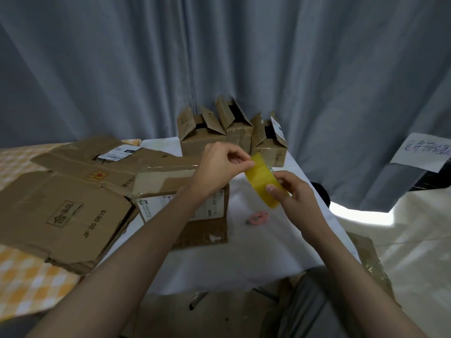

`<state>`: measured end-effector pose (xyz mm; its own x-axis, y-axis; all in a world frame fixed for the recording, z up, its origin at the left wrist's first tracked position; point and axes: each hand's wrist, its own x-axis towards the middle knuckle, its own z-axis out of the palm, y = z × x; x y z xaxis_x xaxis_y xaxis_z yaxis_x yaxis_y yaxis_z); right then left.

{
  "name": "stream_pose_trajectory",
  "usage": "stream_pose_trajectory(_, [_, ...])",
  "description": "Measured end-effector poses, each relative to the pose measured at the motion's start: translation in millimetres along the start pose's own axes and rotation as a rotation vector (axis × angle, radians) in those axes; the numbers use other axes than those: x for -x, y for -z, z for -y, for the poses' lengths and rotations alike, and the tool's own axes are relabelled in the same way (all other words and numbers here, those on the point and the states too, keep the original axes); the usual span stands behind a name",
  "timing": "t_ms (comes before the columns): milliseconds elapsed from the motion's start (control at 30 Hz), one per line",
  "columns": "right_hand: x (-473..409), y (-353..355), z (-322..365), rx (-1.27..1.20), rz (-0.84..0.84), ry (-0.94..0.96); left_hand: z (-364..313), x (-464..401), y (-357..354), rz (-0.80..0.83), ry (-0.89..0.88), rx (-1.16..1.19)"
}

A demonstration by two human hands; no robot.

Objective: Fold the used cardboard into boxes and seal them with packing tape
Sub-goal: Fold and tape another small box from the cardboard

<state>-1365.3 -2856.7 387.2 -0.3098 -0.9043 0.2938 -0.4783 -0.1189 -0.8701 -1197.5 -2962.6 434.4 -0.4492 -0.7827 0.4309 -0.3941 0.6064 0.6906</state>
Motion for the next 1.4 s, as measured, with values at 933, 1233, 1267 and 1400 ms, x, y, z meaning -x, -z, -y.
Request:
stream_pose_trajectory(933, [57,-18,37,-0.341,0.176,-0.452,38,-48,43,0.058,0.324,-0.002])
stream_pose_trajectory(1233, [52,-39,45,-0.356,0.226,-0.493,59,-54,28,0.057,0.408,-0.063])
stream_pose_trajectory(1267, [52,-41,43,-0.367,0.233,-0.502,60,-55,27,0.062,0.416,-0.067])
stream_pose_trajectory(1400, [52,-47,35,-0.397,0.247,-0.535,60,-58,24,0.108,0.461,-0.124])
